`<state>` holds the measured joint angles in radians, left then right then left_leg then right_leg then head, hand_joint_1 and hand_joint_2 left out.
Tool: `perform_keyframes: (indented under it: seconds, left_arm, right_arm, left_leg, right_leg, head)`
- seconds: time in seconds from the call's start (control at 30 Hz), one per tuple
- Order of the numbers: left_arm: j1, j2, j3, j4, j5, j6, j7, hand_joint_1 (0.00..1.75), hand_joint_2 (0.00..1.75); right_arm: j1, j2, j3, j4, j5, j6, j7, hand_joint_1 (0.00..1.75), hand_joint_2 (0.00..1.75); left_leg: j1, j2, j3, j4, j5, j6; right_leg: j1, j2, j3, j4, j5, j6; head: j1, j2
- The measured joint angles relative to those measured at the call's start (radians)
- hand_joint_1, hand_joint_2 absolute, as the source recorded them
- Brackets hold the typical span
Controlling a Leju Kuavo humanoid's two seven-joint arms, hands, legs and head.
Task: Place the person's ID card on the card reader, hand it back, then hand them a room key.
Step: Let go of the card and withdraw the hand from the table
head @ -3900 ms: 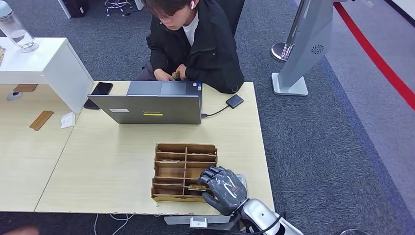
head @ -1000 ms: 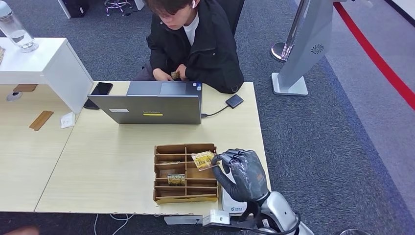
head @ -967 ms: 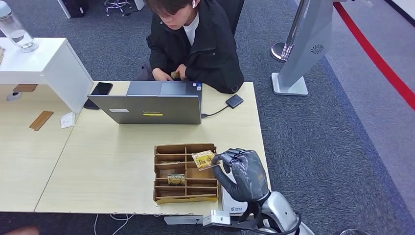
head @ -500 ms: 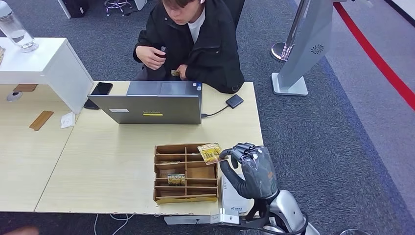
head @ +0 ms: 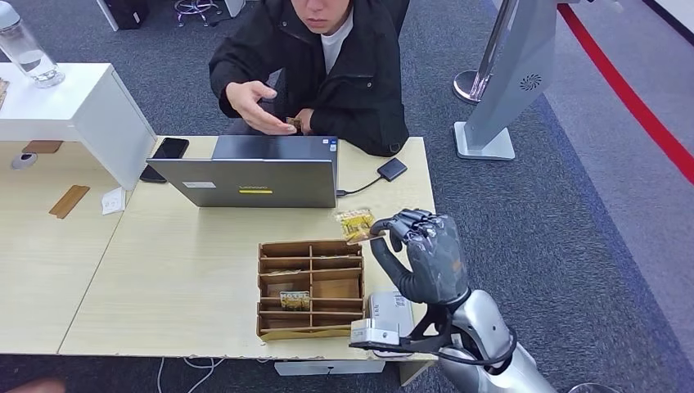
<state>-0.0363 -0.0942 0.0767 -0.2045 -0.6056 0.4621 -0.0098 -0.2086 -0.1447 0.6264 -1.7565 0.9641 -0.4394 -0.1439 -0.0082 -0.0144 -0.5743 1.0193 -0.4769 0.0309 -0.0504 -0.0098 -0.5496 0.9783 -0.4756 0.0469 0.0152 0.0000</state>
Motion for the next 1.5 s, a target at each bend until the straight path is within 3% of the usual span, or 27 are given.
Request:
perform_keyframes:
  seconds: [0.7,1.23,1.27,1.37,1.4,1.5]
  left_arm:
    - [-0.034,0.0,-0.03,0.0,-0.089,-0.06,0.058,0.0,0.0]
    - [-0.037,0.0,-0.035,0.0,-0.094,-0.061,0.061,0.0,0.0]
    - [-0.037,0.0,-0.035,0.0,-0.094,-0.061,0.061,0.0,0.0]
    - [-0.037,0.0,-0.035,0.0,-0.097,-0.061,0.062,0.0,0.0]
    - [-0.037,0.0,-0.035,0.0,-0.098,-0.062,0.062,0.0,0.0]
    - [-0.037,0.0,-0.035,0.0,-0.098,-0.061,0.062,0.0,0.0]
  right_arm:
    - [-0.288,0.128,-0.013,0.245,0.073,0.166,0.128,1.75,1.75]
    - [-0.33,0.17,-0.004,0.328,0.073,0.175,0.131,1.71,1.75]
    - [-0.331,0.171,-0.003,0.33,0.071,0.181,0.131,1.58,1.75]
    - [-0.333,0.174,0.002,0.337,0.057,0.21,0.13,0.33,1.75]
    - [-0.333,0.176,0.005,0.338,0.052,0.217,0.128,0.03,1.75]
    - [-0.331,0.179,0.015,0.342,0.039,0.225,0.122,0.0,1.75]
  left_leg:
    - [0.0,0.0,0.0,0.0,0.001,-0.001]
    - [0.0,-0.001,0.0,0.0,0.001,-0.001]
    - [0.0,-0.001,-0.001,0.0,0.001,-0.001]
    - [0.0,-0.001,0.0,0.0,0.001,-0.001]
    - [0.0,-0.001,0.0,0.0,0.001,-0.001]
    - [0.0,-0.001,0.0,0.0,0.001,-0.001]
  right_leg:
    - [0.0,0.0,0.0,0.001,0.001,0.0]
    - [0.0,-0.001,0.0,0.0,0.001,0.0]
    - [0.0,-0.001,0.0,0.0,0.001,0.0]
    - [0.0,-0.001,0.0,0.001,0.001,0.0]
    - [0.0,-0.001,0.0,0.001,0.001,0.0]
    - [0.0,-0.001,0.0,0.001,0.001,0.0]
  head:
    - [0.0,0.0]
    - [0.0,0.0]
    - [0.0,0.0]
    - [0.0,0.0]
    - [0.0,0.0]
    - [0.0,0.0]
